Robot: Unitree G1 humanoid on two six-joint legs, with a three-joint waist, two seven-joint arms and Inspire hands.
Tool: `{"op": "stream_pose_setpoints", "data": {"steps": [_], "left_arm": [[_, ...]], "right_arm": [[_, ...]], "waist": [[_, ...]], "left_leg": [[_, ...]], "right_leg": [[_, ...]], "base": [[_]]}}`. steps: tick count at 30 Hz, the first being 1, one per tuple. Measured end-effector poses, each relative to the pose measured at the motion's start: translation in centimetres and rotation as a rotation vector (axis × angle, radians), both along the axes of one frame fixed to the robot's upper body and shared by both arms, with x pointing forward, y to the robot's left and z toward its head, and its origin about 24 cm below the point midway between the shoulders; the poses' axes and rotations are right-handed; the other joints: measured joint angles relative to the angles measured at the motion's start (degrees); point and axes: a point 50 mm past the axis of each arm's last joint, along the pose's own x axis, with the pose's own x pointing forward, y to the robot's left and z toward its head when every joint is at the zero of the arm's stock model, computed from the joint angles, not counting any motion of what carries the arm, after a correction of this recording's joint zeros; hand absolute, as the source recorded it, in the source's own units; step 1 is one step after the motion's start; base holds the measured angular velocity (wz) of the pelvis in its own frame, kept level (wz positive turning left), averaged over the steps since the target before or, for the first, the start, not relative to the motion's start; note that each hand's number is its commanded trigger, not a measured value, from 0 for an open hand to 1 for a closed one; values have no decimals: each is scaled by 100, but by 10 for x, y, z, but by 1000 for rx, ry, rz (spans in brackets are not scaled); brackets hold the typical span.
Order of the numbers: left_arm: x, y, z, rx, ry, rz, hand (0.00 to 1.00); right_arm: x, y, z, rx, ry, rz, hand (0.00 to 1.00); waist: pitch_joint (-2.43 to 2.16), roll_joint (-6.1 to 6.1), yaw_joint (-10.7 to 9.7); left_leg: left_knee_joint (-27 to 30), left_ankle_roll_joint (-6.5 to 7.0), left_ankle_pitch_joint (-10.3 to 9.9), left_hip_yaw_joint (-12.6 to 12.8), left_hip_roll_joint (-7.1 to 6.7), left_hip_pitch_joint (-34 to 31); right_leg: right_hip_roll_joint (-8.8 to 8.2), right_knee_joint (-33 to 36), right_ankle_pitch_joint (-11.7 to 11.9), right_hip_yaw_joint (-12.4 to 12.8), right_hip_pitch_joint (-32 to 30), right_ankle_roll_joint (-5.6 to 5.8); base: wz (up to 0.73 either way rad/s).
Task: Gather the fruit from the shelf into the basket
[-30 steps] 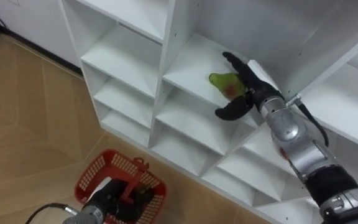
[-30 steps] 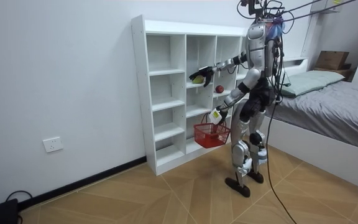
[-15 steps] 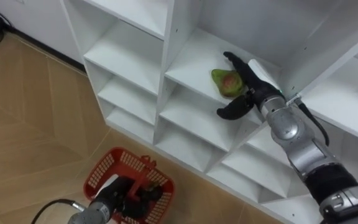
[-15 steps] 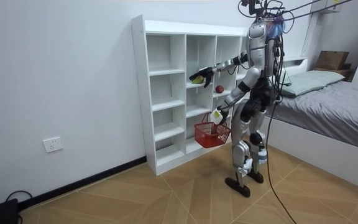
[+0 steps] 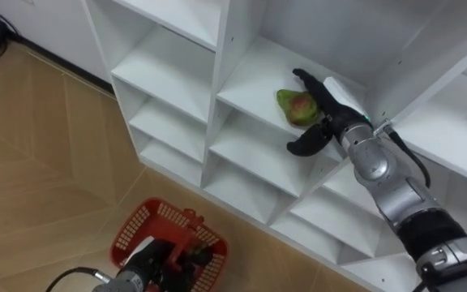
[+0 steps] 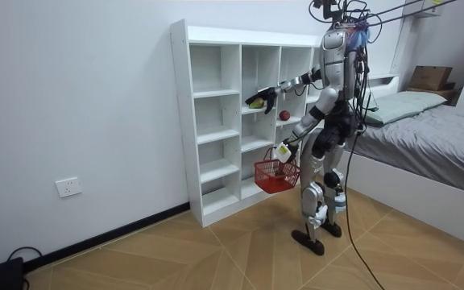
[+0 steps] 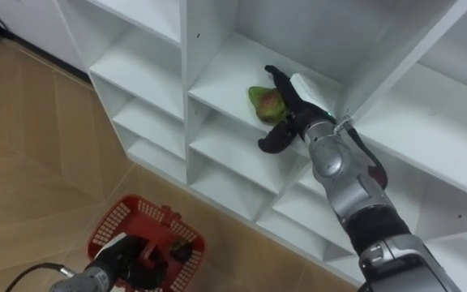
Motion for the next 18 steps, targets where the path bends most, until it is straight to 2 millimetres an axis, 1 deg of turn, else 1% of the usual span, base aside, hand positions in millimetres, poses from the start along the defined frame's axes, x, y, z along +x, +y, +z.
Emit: {"op": "stream_pose_setpoints", "data": {"steps": [9,18], "left_arm": [[15,-3,7,-4,-41,-10,100],[16,-6,8,-12,-44,-9,100]], "right_arm": [[0,0,0,1,0,-8,0],[1,1,1,23,-1,-17,0]], "waist": [[2,-4,9],[2,-3,12]], "left_leg": [[6,0,0,3,0,-8],[2,0,0,5,0,-13]], "right_leg": [[2,-1,1,2,-2,0],[2,0,2,16,-5,0]], "base": [[0],[0]]}}
